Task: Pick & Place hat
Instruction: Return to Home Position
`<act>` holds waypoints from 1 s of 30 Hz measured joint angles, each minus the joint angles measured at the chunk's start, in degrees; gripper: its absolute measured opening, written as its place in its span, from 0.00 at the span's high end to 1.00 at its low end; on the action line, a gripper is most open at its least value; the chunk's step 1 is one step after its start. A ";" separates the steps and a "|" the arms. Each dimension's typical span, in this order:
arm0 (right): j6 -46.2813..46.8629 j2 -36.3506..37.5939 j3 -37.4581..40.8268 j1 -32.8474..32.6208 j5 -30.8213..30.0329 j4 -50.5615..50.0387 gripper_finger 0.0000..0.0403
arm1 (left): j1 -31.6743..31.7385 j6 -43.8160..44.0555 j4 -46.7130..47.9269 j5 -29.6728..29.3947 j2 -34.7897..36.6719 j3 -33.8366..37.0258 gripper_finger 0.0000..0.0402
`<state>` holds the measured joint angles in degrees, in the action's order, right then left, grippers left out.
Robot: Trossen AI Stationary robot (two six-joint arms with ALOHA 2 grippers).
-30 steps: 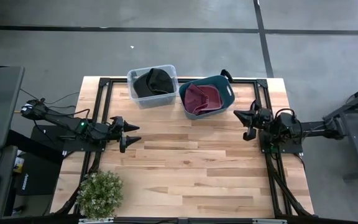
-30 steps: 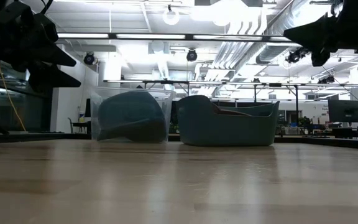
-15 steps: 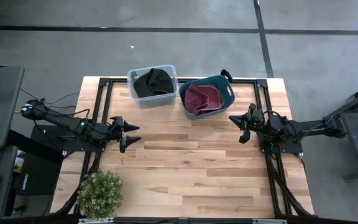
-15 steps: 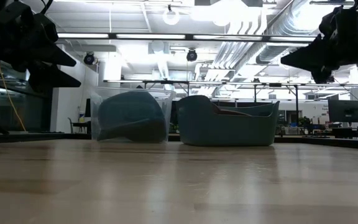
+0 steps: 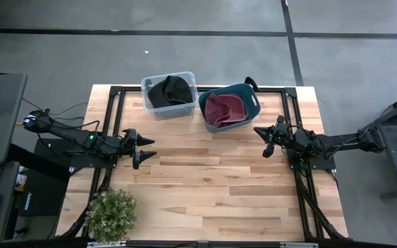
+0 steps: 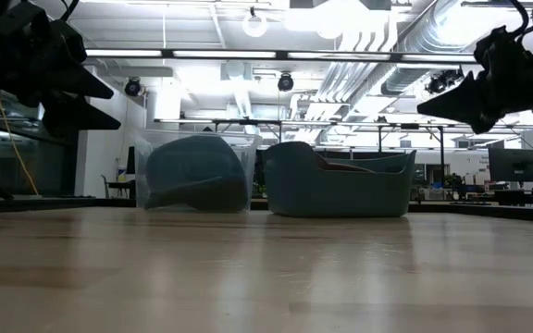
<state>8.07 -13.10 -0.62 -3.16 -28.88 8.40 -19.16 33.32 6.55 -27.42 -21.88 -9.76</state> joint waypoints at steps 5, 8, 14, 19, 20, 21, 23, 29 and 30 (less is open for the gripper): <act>-6.97 0.00 0.00 0.00 0.50 0.00 0.99 | 0.00 0.00 0.00 0.00 0.01 0.00 0.27; -8.86 0.00 0.00 0.00 0.48 -0.02 0.98 | 0.00 0.01 -0.01 0.00 0.02 0.00 0.27; -9.61 0.00 0.00 0.00 0.52 -0.02 1.00 | 0.00 0.00 0.00 0.00 -0.01 0.00 0.27; -9.61 0.00 0.00 0.00 0.54 -0.02 0.99 | 0.02 0.00 0.00 0.00 0.02 0.00 0.27; -9.61 0.00 0.00 0.00 0.56 -0.04 0.99 | 0.01 0.01 -0.01 0.00 0.02 -0.01 0.27; -9.61 0.00 0.00 0.00 0.56 -0.03 0.98 | 0.00 0.00 0.00 0.00 0.00 0.00 0.27; -9.61 0.00 0.00 0.00 0.59 -0.04 0.98 | 0.00 0.00 -0.02 0.00 0.01 0.00 0.27; -9.61 0.00 0.00 0.00 0.61 -0.04 0.99 | 0.00 0.01 0.00 0.00 0.00 0.00 0.27; -9.61 0.00 0.00 0.00 0.61 -0.04 0.99 | 0.01 0.02 -0.02 0.00 0.00 0.00 0.27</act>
<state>-1.54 -13.10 -0.62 -3.16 -28.27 8.36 -19.15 33.34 6.52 -27.42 -21.88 -9.76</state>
